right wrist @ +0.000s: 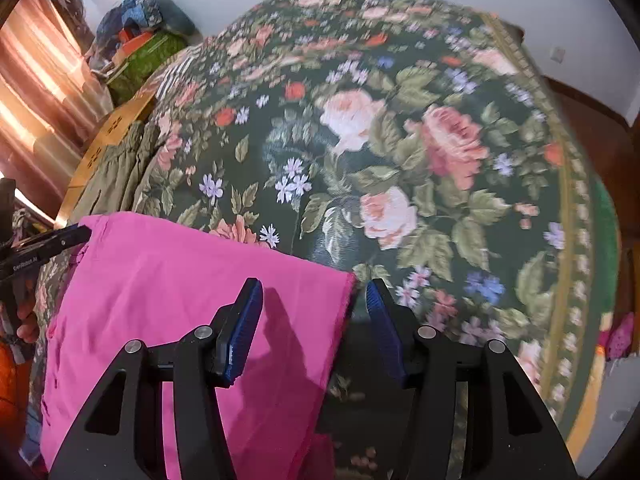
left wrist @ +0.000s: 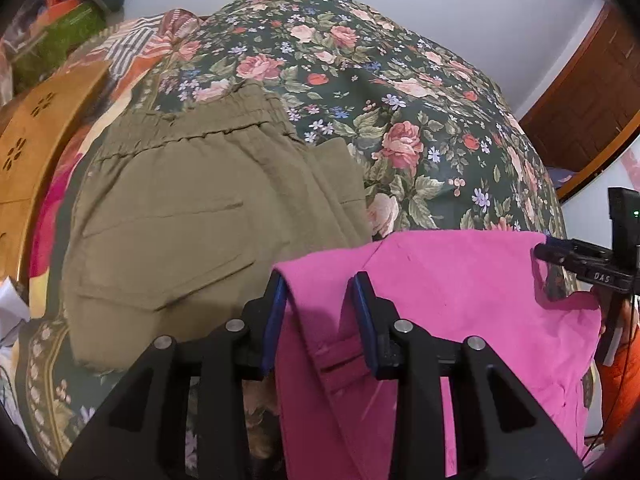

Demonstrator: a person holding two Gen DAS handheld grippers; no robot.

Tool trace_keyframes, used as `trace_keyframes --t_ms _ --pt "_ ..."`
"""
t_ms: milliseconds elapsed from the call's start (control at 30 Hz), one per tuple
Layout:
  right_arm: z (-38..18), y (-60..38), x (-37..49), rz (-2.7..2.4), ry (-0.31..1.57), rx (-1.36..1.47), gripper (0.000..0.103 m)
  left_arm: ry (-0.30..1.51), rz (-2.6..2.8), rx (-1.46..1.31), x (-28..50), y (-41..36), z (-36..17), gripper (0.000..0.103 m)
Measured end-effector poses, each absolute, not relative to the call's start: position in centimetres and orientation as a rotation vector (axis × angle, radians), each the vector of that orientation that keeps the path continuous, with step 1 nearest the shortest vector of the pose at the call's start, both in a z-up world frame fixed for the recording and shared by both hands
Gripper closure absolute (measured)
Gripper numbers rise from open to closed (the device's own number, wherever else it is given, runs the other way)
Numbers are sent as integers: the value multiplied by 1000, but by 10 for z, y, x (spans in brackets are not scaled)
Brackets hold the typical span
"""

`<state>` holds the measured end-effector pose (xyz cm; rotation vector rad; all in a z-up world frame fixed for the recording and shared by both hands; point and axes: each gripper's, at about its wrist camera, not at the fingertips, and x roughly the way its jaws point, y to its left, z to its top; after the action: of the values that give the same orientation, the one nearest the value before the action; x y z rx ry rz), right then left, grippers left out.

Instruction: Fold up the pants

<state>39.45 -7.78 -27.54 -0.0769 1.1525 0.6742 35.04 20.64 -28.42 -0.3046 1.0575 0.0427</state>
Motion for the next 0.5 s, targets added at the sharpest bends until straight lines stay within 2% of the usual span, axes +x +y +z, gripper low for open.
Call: trace_keyframes --t_ms 33,100,133,167,233,333,500 --pt "-278 -77 395 691 1164 -73 54 1056 37 -293 353 204 -285 70" --pt "-280 -73 393 692 1153 -95 79 1053 36 -258 355 198 -284 71" --pt "-279 -71 391 694 1143 -115 84 1048 29 -249 356 195 -283 72" --pt "-278 -71 390 716 1141 -109 93 1043 16 -252 356 194 -281 76" --pt "-274 -73 389 725 1133 -85 95 1026 -3 -244 356 187 -274 81" --pt "-257 -78 385 705 1049 -112 96 981 -14 -202 355 175 -254 94" --pt "-211 -96 378 700 914 -87 96 888 -41 -153 354 154 -215 98"
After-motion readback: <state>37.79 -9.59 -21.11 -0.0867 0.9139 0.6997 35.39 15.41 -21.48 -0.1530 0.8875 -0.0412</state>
